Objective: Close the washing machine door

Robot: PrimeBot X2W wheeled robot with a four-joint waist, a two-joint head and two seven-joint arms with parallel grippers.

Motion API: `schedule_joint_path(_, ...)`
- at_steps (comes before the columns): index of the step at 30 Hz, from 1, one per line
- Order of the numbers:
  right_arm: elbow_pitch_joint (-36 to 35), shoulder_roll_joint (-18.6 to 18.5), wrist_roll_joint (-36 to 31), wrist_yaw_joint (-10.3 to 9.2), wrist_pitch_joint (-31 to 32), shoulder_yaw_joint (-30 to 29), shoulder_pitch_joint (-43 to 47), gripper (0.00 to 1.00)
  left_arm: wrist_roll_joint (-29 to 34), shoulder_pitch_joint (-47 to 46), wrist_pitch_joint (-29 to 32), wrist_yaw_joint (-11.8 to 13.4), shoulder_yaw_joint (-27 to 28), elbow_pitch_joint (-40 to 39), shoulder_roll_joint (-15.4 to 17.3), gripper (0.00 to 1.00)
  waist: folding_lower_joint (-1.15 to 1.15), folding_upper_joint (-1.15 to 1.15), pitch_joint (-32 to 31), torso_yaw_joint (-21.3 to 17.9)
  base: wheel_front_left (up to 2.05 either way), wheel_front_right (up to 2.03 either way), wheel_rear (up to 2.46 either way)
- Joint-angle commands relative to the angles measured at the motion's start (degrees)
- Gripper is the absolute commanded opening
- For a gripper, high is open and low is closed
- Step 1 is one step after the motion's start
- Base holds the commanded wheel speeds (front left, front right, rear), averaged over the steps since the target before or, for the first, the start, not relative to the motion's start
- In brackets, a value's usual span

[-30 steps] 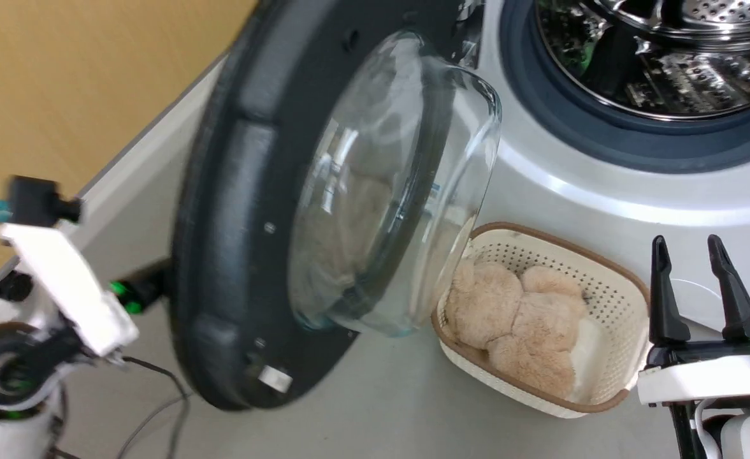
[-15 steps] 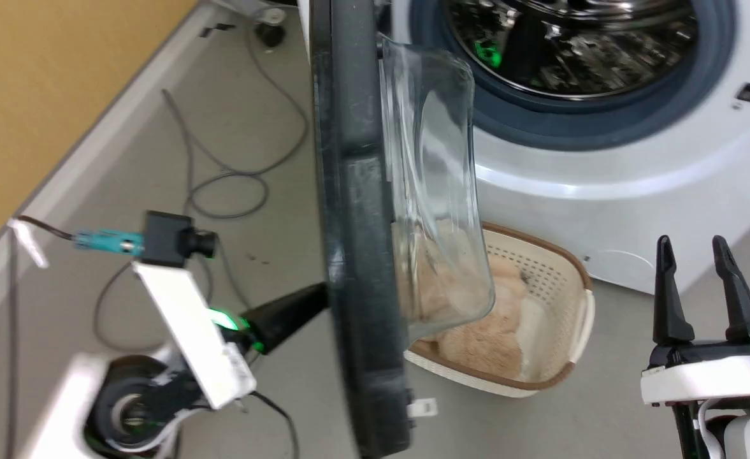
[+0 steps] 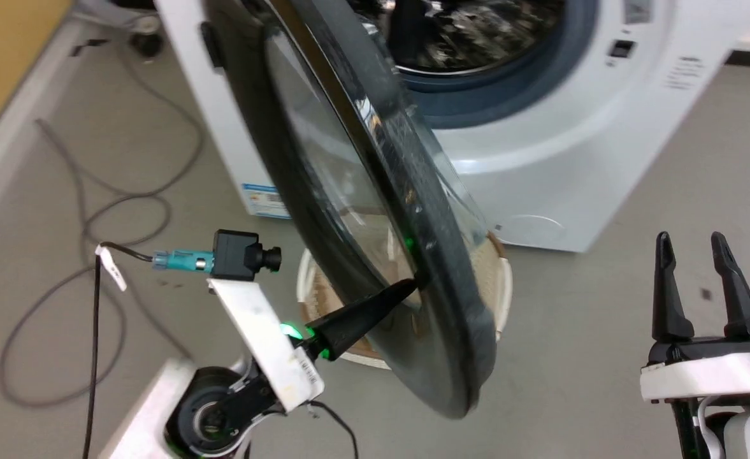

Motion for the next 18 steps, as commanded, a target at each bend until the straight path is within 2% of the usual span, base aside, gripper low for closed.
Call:
schedule_joint_path(1,0.0,0.1,0.3,0.05,-0.2,0.0,-1.0,1.00,-0.4,-1.2,-0.8,-0.3,-0.6,0.1,-0.7,0.00,0.00,0.00,0.6,-2.3,0.00,0.00,0.00)
schedule_joint_path(10,-0.1,0.1,1.2,0.05,-0.2,0.0,-1.3,1.00,-0.2,-5.3,-9.5,-0.3,-5.0,3.8,-3.0,0.00,0.00,0.00,1.7,-8.0,0.00,0.00,0.00)
schedule_joint_path(18,0.1,0.1,1.9,0.05,-0.2,-0.4,-1.2,1.00,-0.3,-8.6,-18.6,-0.3,-7.8,8.3,-4.8,0.00,0.00,0.00,1.7,-10.7,0.00,0.00,0.00)
